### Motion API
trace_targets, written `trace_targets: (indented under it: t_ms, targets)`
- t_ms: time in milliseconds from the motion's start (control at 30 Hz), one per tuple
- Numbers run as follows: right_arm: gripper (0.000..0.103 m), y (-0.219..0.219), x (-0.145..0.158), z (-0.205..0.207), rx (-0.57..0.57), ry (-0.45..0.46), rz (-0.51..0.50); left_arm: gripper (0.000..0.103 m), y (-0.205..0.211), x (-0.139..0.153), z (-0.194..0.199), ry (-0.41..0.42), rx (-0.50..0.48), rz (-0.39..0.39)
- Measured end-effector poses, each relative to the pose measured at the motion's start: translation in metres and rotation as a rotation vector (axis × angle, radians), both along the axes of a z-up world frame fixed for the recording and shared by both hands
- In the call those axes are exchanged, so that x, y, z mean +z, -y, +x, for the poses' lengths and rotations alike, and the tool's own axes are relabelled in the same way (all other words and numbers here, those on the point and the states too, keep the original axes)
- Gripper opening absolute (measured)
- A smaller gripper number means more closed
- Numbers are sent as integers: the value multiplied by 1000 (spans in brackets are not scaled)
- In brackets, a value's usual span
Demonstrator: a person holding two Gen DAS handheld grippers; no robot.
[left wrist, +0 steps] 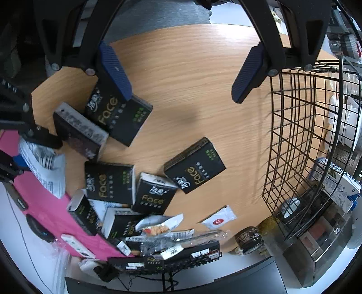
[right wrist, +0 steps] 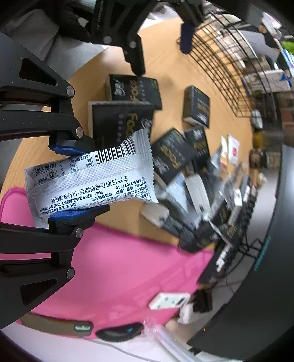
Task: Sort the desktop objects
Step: 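Grasp the white snack bar with the right tool while the left tool grasps a black tissue pack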
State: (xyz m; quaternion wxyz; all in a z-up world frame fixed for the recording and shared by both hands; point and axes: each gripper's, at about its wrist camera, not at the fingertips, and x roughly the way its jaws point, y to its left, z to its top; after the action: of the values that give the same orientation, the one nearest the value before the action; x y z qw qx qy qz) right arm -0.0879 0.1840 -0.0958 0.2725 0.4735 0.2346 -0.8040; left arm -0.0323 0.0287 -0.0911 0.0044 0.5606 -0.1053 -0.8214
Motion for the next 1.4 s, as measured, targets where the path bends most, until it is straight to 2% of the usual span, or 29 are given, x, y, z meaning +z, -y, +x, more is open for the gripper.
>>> trace_targets:
  t_ms: [267,400,533,767,967,1200,1233,1300,1333,1400]
  targets:
    - [38,17,-8,13,53,39,-33,90,10,-11,-10,-1,44,2]
    - [38,21,-5,18,83,86,-88,90,18,-9,-14,-19,70,10]
    - [38,15,2,14,42,47,-77,90,22,0,-11,-35,75,36]
    - [38,-13,20,-1,-49,14,-81,90,-7,34,8,-84,-40,164]
    - [38,-32,30,-6,-82,2,-94,90,-53,19,5,-51,-100,126]
    - [38,-45,32,-11,-98,5,-109,90,-77,-2,-2,-38,-112,44]
    - [38,-47,32,-12,-98,7,-110,89,-78,-6,-4,-33,-113,35]
    - [38,-48,30,-13,-98,12,-111,79,-83,-16,-7,-18,-114,0]
    - [38,-48,29,-14,-98,14,-111,75,-86,-16,-7,-45,-116,-27]
    - [38,-48,27,-15,-100,17,-109,53,-88,-14,-7,-64,-111,-67]
